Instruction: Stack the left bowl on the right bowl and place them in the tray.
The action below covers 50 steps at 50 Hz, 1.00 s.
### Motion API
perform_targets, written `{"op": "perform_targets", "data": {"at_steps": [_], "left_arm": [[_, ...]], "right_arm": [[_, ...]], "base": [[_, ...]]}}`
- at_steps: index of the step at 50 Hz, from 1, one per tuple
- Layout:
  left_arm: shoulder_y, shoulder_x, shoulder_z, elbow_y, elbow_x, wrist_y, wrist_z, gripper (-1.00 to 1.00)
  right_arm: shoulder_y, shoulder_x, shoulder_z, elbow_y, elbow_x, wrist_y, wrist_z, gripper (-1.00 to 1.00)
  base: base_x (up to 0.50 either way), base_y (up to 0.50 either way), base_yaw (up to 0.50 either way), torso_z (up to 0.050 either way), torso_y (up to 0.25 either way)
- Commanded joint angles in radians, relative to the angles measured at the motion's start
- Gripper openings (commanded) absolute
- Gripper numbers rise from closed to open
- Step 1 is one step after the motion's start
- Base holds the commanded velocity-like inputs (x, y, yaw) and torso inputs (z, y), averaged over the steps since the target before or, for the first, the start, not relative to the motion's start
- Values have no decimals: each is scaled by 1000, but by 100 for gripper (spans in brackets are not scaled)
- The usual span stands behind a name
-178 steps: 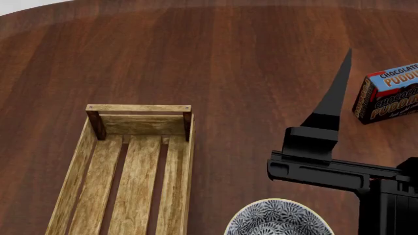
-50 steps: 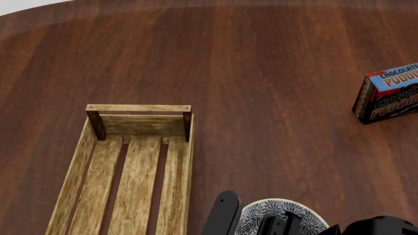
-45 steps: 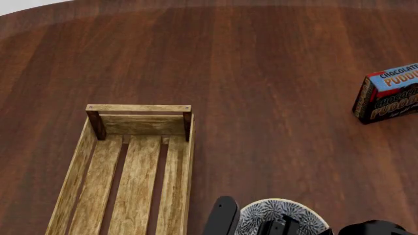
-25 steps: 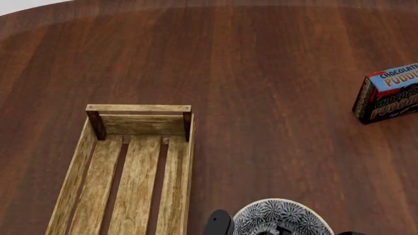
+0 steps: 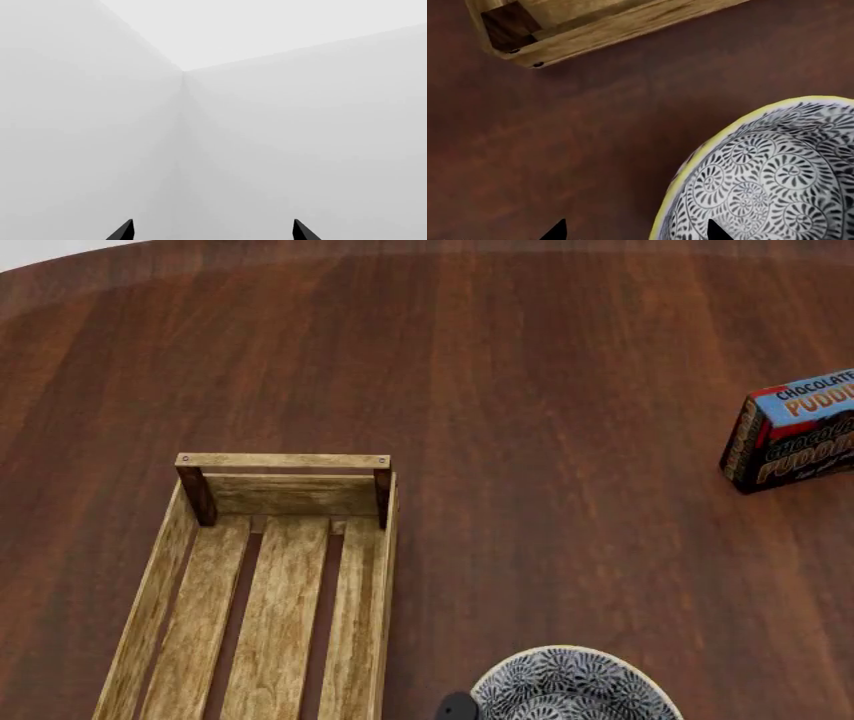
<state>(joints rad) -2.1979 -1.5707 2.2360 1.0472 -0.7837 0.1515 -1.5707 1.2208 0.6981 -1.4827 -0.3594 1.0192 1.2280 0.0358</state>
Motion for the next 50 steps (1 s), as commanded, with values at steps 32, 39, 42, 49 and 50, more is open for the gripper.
{"op": "perform_targets", "data": {"at_steps": [32,39,42,49,50], "left_arm": [[43,0,-49,0,0,-1,0,100],[48,0,-57,0,-3,0,0,100],[51,0,-60,0,-3,0,0,100],[55,0,-68,0,-6,3,0,100],[55,0,-70,0,-8,3,0,100]], "right_arm": [[-33,-20,-37,85,-35,-26,-8,-100],[-15,-7,-25,56,-24,-9,12,-100],[0,2,-12,21,-4,8,25,-100],[44,22,21,-28,28,42,54,-100],[48,24,25,-34,33,47,57,-100]], "base": [[0,0,0,0,0],[2,0,0,0,0],[0,0,0,0,0],[0,0,0,0,0],[0,0,0,0,0]]}}
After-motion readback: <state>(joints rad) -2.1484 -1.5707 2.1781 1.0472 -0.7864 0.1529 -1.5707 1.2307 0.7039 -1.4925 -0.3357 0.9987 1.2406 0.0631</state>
